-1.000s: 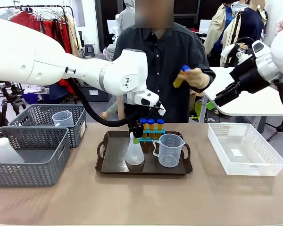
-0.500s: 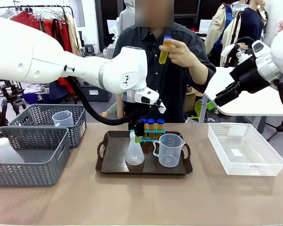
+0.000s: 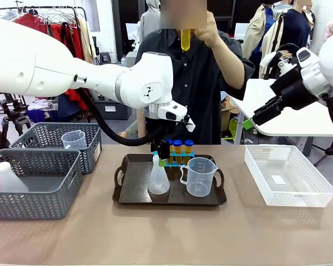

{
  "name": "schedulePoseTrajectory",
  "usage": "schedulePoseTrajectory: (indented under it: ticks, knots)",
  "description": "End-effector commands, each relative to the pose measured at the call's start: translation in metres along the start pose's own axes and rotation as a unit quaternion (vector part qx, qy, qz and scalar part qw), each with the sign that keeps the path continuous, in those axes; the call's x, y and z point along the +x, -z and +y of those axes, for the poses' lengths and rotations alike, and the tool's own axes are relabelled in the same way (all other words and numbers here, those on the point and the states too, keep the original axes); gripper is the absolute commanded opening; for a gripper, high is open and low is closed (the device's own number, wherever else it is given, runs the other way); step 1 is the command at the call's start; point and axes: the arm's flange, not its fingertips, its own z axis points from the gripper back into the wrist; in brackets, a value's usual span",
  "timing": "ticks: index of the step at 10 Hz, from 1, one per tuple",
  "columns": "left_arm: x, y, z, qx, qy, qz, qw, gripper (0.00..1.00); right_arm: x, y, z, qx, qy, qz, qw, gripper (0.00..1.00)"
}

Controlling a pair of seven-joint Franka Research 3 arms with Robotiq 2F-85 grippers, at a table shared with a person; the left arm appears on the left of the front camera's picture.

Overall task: Prepare the laboratory tools.
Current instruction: Pick up one Small flask and place it on the Handle tray.

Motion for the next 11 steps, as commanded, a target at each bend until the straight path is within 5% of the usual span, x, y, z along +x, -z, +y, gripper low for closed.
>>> schedulePoseTrajectory:
  ticks: [1,11]
  knots:
    - [-0.014,-0.002,-0.005,-0.011,0.008,-0.004,1.000,1.00,0.000,0.000,-0.001,0.011,0.003,-0.010,1.000,1.00]
    - [0.002,0.002,0.000,-0.004,-0.001,-0.002,1.000,1.00,0.000,0.000,-0.001,0.011,0.003,-0.010,1.000,1.00]
